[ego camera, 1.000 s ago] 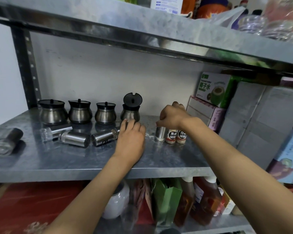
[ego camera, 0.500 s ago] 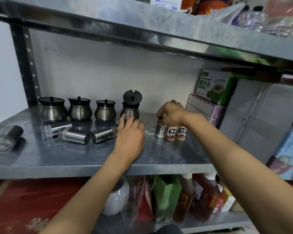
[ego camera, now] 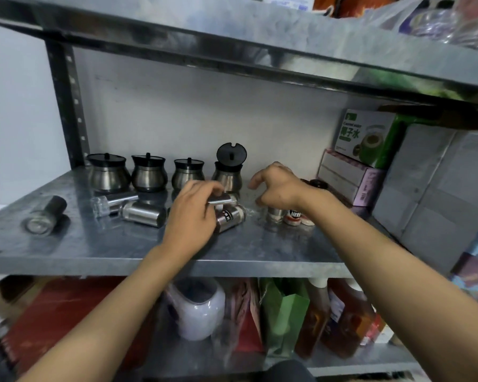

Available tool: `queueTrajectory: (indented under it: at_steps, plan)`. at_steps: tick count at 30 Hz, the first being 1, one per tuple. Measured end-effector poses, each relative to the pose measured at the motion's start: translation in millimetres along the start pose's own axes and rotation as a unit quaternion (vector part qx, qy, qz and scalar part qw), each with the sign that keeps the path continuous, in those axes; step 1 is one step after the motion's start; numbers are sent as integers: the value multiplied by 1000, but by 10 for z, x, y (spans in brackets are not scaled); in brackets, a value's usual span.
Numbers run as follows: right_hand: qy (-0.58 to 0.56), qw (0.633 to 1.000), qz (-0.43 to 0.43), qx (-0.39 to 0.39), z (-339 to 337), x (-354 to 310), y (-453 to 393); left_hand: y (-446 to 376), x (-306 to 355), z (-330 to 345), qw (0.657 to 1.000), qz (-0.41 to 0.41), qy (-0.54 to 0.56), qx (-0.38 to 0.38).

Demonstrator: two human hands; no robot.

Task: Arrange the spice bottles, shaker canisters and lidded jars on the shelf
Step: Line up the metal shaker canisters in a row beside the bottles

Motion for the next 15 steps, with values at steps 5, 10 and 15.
queueTrajectory:
  at_steps: [5,10,15]
  plan:
    - [-23,998,-54,-8,145,-289,45,66,-152,-99,999,-5,-24,-39]
    - [-38,994,-91,-56,308,-429,79,173,-213,-50,996,9,-31,-88]
    - [-19,985,-154,-74,446,-538,133,207,-229,-71,997,13,-33,-75]
Point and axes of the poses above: each hand's wrist, its own y-axis away from the middle knuckle, its own z-axis out of the palm, x = y × z, the point moved 3 cm from there along -y, towards the middle knuckle, and after that the axes turned 3 degrees about z, right-handed, at the moved point
